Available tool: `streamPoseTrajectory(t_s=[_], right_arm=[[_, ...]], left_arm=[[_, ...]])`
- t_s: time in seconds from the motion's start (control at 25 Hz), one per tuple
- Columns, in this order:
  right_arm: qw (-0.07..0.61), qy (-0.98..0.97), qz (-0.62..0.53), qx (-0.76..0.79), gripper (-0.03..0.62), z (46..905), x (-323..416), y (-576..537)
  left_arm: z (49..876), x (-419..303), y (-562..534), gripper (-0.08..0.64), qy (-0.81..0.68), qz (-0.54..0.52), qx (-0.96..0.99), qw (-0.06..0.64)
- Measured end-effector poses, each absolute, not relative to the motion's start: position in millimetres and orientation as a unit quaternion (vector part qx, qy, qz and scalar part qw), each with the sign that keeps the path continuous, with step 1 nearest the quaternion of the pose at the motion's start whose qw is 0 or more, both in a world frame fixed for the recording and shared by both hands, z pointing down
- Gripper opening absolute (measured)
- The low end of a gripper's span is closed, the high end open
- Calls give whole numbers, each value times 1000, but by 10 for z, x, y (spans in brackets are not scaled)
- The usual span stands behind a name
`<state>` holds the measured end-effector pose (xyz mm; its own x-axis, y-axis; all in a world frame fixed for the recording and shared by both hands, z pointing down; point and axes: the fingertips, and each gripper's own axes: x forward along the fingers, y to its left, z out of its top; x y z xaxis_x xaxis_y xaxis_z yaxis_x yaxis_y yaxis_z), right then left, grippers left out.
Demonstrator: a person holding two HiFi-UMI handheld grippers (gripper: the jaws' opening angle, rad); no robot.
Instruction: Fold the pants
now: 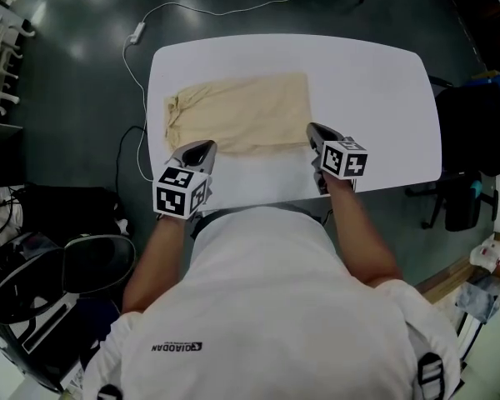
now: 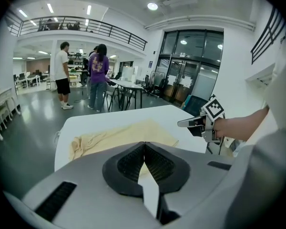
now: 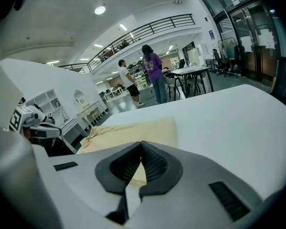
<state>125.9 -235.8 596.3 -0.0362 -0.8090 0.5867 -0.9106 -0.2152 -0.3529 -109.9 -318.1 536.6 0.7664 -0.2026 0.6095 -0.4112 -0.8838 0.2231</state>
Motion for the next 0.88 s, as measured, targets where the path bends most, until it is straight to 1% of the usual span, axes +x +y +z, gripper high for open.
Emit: streamPoseTrajectory(t_s=[0.2, 0.28, 0.36, 0.44, 0.64, 0.76, 0.88], right_arm=[[84, -605, 389, 690, 23, 6332, 1636, -2725], [92, -596, 406, 687, 52, 6496, 1744, -2774], [90, -588, 427, 681, 105, 6657, 1830, -2850], [87, -579, 445, 677, 132, 6813, 1917, -2938], [93, -571, 462, 672, 180, 6961, 2017, -2770], [88, -567, 473, 668, 198, 7077, 2094, -2987], [99, -569, 477, 663, 199, 7180, 2094, -3179]], left_arm=[[5489, -974, -3447, 28, -189, 298, 916, 193], [5549, -970, -3436, 28, -198, 300, 911, 202], [5619, -957, -3439, 28, -207, 303, 906, 209], [5663, -936, -3462, 28, -216, 304, 902, 216], [5638, -997, -3156, 28, -237, 303, 894, 228], [5700, -1018, -3314, 28, -248, 311, 886, 237], [5733, -1094, -3442, 28, -255, 317, 881, 241]])
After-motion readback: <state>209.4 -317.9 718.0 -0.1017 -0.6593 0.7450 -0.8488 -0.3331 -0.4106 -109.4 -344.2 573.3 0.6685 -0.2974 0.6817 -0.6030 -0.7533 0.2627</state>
